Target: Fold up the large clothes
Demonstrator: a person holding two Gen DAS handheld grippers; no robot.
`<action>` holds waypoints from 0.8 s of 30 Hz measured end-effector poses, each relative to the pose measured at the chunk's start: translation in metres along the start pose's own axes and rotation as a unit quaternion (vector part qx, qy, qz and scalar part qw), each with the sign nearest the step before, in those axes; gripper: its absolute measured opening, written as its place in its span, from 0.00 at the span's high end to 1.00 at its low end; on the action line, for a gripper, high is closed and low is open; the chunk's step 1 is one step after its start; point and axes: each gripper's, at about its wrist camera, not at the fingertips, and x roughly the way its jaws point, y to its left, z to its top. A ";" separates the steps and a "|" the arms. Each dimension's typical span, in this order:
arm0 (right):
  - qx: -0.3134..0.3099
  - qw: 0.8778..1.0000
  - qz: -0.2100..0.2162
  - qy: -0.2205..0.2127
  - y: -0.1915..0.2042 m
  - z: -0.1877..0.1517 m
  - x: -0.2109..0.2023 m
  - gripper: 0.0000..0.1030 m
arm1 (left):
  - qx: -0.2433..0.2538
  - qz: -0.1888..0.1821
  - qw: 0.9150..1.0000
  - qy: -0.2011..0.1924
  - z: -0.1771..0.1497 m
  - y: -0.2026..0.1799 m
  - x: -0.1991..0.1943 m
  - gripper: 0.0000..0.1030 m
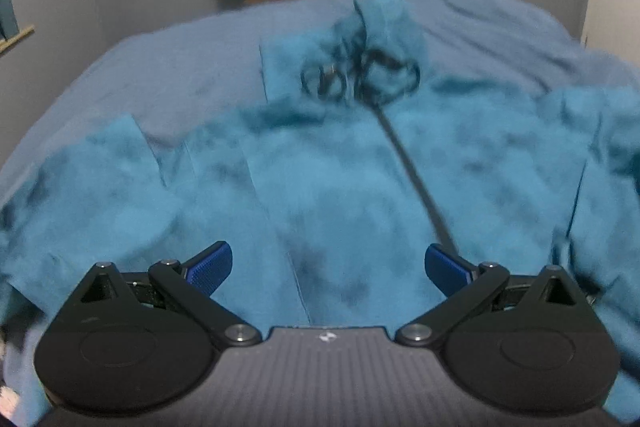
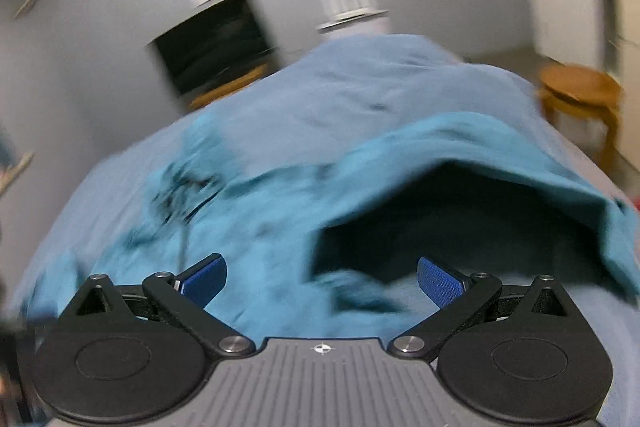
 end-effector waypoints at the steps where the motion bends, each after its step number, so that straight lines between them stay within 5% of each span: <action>1: 0.030 0.999 -0.011 -0.011 -0.018 0.003 0.000 0.00 | -0.002 -0.002 1.000 0.006 -0.007 0.001 0.008 0.00; 4: 0.124 0.991 -0.024 -0.048 -0.065 0.005 0.001 0.01 | -0.003 -0.024 0.999 0.024 -0.025 0.003 0.024 0.00; 9: 0.265 0.955 -0.029 -0.128 -0.126 0.004 -0.001 0.01 | -0.009 -0.045 0.999 0.008 -0.029 0.005 0.029 0.00; 14: 0.341 0.927 -0.072 -0.136 -0.167 0.006 0.024 0.15 | -0.048 -0.065 0.997 0.011 -0.029 0.017 0.035 0.00; 17: 0.397 0.904 -0.069 -0.139 -0.185 -0.001 0.049 0.38 | -0.073 -0.078 0.994 0.008 -0.030 0.024 0.037 0.00; 19: 0.421 0.893 -0.065 -0.142 -0.197 0.002 0.060 0.76 | -0.080 -0.085 0.993 0.003 -0.030 0.026 0.036 0.00; 21: 0.406 0.897 -0.078 -0.154 -0.195 0.019 0.066 0.86 | -0.082 -0.090 0.993 0.002 -0.030 0.027 0.037 0.00; 24: 0.318 0.924 -0.090 -0.194 -0.161 0.058 0.060 0.92 | -0.081 -0.090 0.993 0.003 -0.030 0.026 0.038 0.00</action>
